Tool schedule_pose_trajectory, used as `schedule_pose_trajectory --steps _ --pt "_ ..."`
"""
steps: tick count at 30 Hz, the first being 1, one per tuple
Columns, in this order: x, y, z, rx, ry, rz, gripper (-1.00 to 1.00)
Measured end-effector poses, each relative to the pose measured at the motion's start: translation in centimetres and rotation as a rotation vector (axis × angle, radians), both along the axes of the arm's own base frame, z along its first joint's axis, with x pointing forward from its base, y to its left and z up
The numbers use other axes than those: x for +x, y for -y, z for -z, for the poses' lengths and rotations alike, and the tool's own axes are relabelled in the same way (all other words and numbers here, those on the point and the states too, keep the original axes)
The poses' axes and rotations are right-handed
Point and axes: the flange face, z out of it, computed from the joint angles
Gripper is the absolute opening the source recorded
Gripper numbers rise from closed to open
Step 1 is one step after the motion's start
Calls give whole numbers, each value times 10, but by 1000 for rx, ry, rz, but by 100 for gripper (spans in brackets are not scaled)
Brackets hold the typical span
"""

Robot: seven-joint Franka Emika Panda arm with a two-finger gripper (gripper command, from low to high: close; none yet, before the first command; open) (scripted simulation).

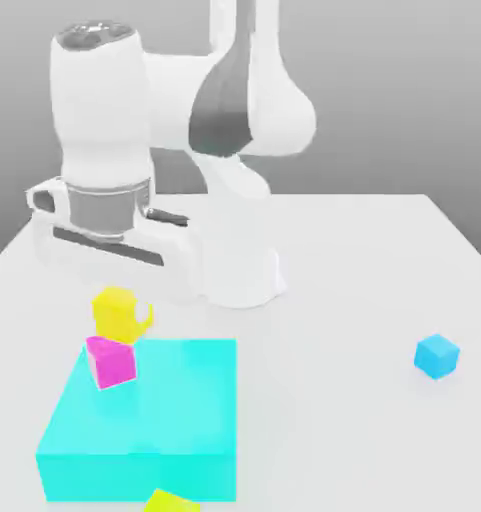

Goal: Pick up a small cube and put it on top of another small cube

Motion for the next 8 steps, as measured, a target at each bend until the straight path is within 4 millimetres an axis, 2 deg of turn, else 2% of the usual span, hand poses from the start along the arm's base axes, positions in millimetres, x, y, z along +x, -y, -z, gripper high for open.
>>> schedule_pose_trajectory --steps 4,5,8 --pt "-8 7 43 5 2 36 -100" --pt "-9 7 53 5 2 37 100" --pt "-9 7 53 5 2 37 100"
